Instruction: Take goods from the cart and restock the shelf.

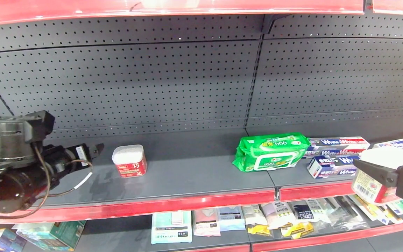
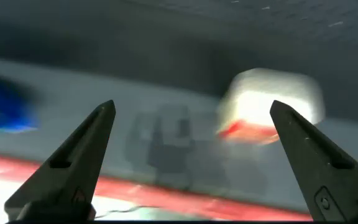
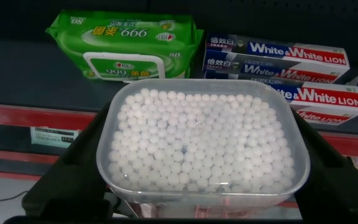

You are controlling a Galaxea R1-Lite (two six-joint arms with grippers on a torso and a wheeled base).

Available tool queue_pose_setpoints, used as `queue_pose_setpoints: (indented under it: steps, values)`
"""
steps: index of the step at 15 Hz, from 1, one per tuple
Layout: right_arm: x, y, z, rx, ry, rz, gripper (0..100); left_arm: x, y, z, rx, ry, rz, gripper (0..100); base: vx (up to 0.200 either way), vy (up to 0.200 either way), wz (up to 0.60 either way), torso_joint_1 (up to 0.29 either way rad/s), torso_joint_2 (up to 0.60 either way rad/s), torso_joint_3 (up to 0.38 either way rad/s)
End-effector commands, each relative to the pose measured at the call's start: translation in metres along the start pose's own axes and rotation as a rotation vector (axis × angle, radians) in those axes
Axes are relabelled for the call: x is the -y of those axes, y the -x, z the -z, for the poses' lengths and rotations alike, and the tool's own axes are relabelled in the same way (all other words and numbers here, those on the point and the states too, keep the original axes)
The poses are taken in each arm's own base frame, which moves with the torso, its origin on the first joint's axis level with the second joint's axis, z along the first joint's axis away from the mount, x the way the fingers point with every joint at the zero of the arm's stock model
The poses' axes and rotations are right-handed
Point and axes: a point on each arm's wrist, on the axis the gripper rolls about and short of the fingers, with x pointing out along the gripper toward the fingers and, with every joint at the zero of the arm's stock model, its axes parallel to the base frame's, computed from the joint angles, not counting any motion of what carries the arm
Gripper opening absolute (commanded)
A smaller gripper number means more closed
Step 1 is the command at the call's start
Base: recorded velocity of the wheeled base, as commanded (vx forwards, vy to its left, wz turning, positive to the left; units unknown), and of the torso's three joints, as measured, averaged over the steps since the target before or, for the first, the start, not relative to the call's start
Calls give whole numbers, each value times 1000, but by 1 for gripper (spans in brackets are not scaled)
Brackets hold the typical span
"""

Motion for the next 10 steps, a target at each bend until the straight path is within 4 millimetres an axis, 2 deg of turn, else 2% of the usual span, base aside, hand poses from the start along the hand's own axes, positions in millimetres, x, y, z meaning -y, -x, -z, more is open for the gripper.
queue_pose_setpoints:
  steps: [1,7,10]
  values:
    - [0,-1,1,-5,0,0,0,22,-25,6,-69,-13,21,100,0,0,0,0,0,0]
    - [0,-1,4,-16,-2,0,0,31,-49,13,-140,-43,-2,100,0,0,0,0,0,0]
    - [0,-2,4,-19,-2,0,0,52,-58,16,-152,-67,45,100,0,0,0,0,0,0]
